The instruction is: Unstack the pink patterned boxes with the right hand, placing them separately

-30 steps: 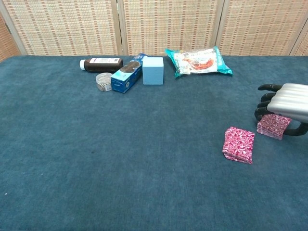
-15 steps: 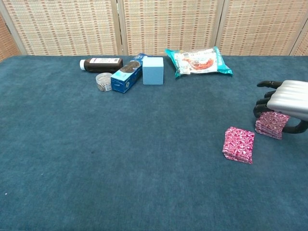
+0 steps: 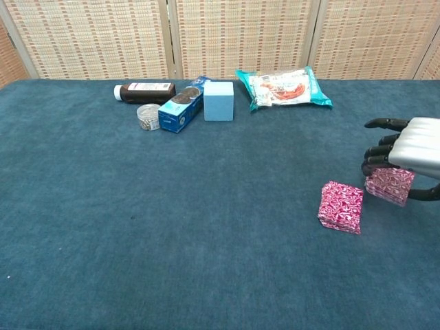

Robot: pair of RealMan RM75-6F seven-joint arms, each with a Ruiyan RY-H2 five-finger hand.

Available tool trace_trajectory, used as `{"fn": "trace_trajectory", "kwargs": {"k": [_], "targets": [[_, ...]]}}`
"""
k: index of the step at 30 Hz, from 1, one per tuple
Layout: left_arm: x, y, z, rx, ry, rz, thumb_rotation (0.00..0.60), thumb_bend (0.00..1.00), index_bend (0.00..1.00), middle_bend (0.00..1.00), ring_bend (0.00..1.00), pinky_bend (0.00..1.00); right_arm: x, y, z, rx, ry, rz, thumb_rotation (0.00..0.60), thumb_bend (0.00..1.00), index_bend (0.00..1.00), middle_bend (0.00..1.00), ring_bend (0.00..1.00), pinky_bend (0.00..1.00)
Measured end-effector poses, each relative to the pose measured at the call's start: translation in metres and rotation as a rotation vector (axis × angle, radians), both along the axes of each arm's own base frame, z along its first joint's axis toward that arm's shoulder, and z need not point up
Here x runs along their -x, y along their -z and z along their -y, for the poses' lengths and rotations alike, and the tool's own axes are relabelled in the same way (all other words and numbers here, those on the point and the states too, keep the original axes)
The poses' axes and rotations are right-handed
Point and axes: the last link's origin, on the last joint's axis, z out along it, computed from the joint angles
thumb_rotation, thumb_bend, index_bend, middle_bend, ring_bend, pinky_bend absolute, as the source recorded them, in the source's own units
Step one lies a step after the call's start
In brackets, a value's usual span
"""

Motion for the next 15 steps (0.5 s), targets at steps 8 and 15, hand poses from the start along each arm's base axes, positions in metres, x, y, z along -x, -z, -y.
{"fn": "trace_trajectory", "kwargs": {"k": [8, 15], "targets": [[-0.002, 0.001, 0.002, 0.005, 0.009, -0.002, 0.6, 0.46, 0.0, 0.0, 0.0, 0.14, 0.009, 0.006, -0.051, -0.108, -0.064, -0.066, 0.6, 0.23, 0.73, 0.54, 0.37, 0.06], [-0.002, 0.003, 0.002, 0.012, 0.012, -0.007, 0.6, 0.46, 0.0, 0.0, 0.0, 0.14, 0.013, 0.01, -0.053, -0.106, -0.047, -0.098, 0.6, 0.23, 0.13, 0.39, 0.26, 0.04]]}}
